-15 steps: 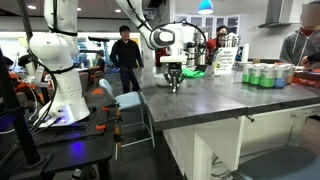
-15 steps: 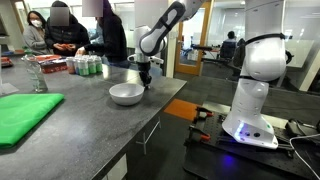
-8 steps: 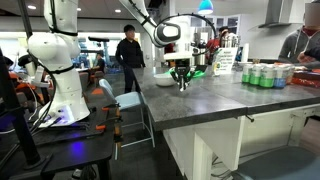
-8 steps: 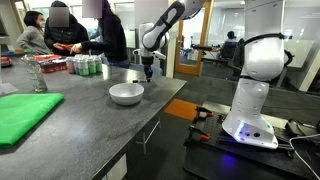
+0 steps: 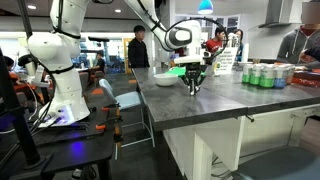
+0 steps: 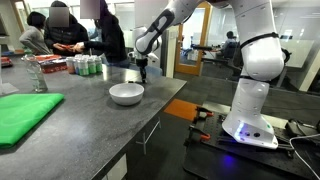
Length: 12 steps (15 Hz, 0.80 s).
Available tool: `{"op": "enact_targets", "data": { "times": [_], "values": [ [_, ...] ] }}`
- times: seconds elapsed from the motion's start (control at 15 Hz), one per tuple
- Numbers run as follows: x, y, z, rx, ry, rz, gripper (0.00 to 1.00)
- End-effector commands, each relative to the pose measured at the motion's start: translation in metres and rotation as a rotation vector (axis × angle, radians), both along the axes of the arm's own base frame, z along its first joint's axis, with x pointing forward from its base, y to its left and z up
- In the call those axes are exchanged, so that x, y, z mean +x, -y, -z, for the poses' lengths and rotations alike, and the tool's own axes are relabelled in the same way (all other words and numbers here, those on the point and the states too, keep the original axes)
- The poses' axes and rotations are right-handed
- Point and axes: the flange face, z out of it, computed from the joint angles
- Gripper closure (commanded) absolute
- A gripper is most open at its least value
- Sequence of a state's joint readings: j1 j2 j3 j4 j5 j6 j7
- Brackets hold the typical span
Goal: Move the marker to the right
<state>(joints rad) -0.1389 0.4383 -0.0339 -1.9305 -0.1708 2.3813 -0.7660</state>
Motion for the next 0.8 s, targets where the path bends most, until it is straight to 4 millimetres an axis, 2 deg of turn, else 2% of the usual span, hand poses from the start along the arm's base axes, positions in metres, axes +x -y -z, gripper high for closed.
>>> {"op": "enact_targets", "data": {
  "times": [0.0, 0.13, 0.2, 0.4, 0.73],
  "values": [
    [0.016, 0.005, 0.007, -0.025, -0.049, 0.019, 0.95],
    [0.02, 0.008, 0.006, -0.023, -0.054, 0.022, 0.95],
    [0.02, 0.01, 0.005, -0.019, -0.054, 0.022, 0.63],
    [0.018, 0.012, 0.004, -0.007, -0.057, 0.018, 0.42],
    [0.016, 0.009, -0.008, -0.012, -0.017, 0.008, 0.03]
  ]
}}
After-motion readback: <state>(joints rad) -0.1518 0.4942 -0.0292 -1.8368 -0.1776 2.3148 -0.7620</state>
